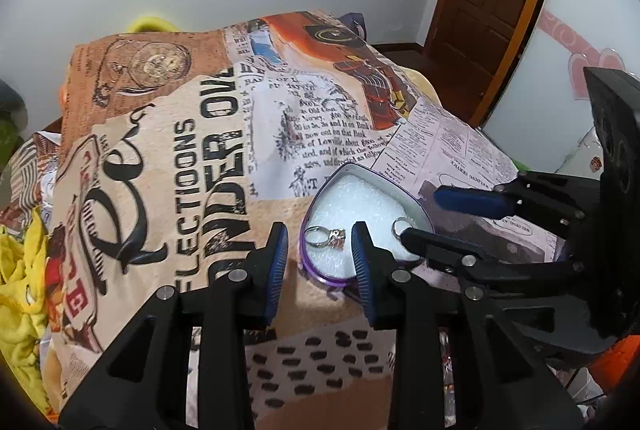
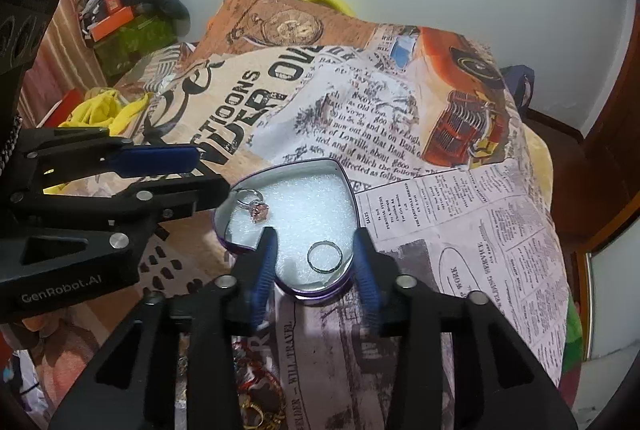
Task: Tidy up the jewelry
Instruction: 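Carry both rings over the heart tin and open both tools to drop them, then withdraw both tools from the tin back to the jewelry pile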
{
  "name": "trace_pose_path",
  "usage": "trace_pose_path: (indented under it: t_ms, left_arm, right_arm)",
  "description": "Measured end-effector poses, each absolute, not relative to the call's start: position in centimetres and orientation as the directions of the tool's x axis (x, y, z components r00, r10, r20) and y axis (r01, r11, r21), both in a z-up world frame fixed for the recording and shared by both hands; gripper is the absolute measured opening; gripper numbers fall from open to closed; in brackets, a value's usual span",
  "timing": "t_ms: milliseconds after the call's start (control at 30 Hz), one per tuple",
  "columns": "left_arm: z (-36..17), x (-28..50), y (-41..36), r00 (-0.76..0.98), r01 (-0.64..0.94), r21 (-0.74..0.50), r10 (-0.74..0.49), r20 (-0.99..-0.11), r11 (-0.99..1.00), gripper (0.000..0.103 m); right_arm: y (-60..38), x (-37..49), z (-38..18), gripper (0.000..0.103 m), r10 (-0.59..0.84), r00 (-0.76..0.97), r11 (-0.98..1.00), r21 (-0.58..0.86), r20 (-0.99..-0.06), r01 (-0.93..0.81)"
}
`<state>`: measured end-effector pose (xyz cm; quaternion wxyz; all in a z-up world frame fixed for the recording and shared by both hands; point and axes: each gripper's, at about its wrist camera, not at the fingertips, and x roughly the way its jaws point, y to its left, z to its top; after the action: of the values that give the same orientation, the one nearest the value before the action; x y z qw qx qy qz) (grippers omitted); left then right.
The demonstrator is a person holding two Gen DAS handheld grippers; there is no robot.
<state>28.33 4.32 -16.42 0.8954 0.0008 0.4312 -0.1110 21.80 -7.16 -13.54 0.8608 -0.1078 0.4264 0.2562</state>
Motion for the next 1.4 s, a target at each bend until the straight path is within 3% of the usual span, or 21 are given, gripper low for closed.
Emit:
trace_pose_path:
  t_ms: [700,1400]
  left_arm:
    - [-11.6,20.2,3.6,0.673,0.185,-0.071,-0.18,-0.717,0.98,0.042]
    - [-17.3,18.2,1.7,0.572,0.206,-0.083,-0.189,-0.798,0.975,0.042]
  right_arm:
    - [-10.0,15.4,-8.1,0.037,0.333,0.614,0.882,0.008,-0.716,-0.47]
    - [-12.3,12.6,-12.6,0.037,0.291,0.56,0.895,0.015,-0.776,-0.445]
